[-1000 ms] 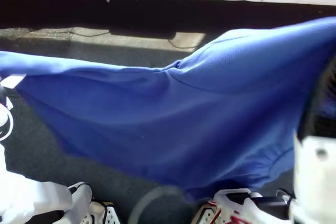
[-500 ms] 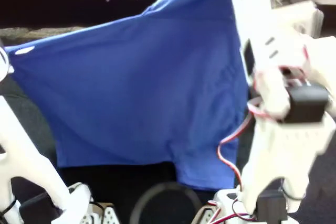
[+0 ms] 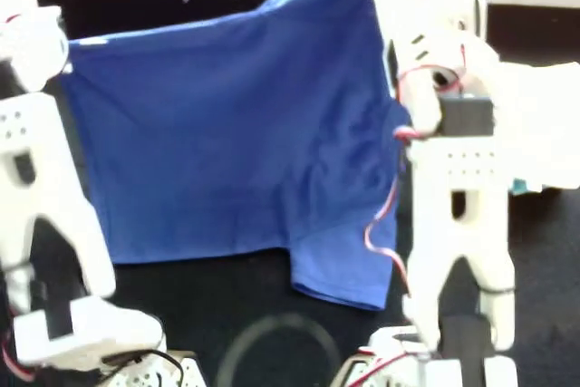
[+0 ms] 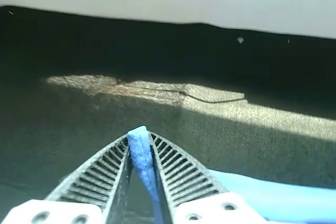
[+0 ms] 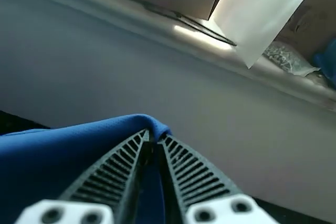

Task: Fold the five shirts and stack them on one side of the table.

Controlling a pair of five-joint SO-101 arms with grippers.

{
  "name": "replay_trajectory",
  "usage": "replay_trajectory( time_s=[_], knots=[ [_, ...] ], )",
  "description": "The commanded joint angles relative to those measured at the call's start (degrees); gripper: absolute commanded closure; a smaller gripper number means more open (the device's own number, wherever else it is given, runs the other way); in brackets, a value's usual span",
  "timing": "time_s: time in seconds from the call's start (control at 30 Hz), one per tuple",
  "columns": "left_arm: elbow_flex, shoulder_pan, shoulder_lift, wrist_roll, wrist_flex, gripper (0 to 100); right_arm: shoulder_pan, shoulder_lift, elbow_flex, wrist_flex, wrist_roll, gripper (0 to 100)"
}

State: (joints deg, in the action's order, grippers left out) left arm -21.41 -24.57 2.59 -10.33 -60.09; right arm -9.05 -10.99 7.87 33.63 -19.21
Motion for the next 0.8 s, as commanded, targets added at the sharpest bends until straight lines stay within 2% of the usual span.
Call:
replay_trajectory(
  time_s=[0.0,0.2,0.47,0.6,0.77],
  knots=[
    [-8.7,1.2,8.1,-0.5,1.2,99,0.4,3.8,0.4,-1.5,-0.3,99.3],
    [-20.0,1.0,20.8,-0.6,0.6,99,0.4,11.7,0.4,-1.5,-0.2,99.2],
    [-27.3,1.0,32.0,-0.6,-5.8,99,-0.1,18.0,0.8,-1.5,-0.2,99.2],
    [-30.2,0.4,34.2,-0.6,-7.5,99,0.0,19.8,8.5,-4.6,-0.5,99.2],
    [-32.1,0.2,34.7,-0.5,-9.4,99,0.2,30.1,20.2,-11.6,-0.6,99.2]
  ],
)
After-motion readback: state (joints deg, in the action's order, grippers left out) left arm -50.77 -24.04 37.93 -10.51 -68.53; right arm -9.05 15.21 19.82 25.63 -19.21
